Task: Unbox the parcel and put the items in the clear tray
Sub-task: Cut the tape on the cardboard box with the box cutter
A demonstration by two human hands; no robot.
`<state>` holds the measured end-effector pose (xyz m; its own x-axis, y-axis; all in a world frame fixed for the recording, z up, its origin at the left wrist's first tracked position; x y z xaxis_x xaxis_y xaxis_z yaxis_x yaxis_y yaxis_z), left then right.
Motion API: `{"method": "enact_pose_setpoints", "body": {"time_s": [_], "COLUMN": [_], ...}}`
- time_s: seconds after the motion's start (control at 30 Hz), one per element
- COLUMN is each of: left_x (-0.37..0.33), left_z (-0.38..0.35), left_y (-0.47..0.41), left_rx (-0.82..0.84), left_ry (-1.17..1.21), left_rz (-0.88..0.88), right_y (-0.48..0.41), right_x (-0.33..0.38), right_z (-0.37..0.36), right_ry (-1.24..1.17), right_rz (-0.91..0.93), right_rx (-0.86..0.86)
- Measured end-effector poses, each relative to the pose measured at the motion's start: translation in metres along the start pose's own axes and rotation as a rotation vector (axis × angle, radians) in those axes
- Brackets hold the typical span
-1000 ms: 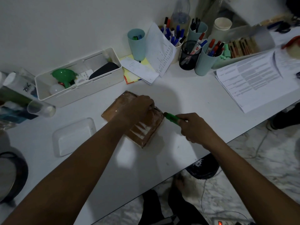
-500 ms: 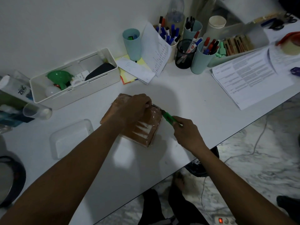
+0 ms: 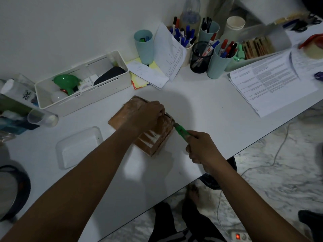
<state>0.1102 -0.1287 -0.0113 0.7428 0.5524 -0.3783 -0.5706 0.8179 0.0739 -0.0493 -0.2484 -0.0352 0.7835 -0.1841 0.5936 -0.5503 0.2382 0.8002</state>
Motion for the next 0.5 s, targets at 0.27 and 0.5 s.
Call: {"method": "enact_pose_setpoints", "body": {"time_s": [0.27,0.5], "left_x": [0.011,0.025], "left_z": [0.001,-0.006], "left_y": [-0.005,-0.011], "left_rx": [0.111,0.095], "left_ry": [0.082,0.229], "left_rz": [0.008,0.057], "right_y": [-0.013,-0.009], "right_x": [0.014,0.014], "right_z": [0.004,0.008], "right_ry": [0.188,0.28], "right_rz": [0.108,0.231], "right_rx": [-0.121,-0.19]}}
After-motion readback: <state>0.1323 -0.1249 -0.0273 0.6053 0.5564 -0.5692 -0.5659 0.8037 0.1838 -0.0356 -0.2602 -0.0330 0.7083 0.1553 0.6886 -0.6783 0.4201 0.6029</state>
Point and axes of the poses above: each hand's wrist, its own y-axis away from the middle knuckle, its own z-axis out of the back of the hand, x = y × z, the point moved 7 cm from there along -y, towards the middle knuckle, and after that the axes turned 11 degrees about -z, right-handed, at the moved point
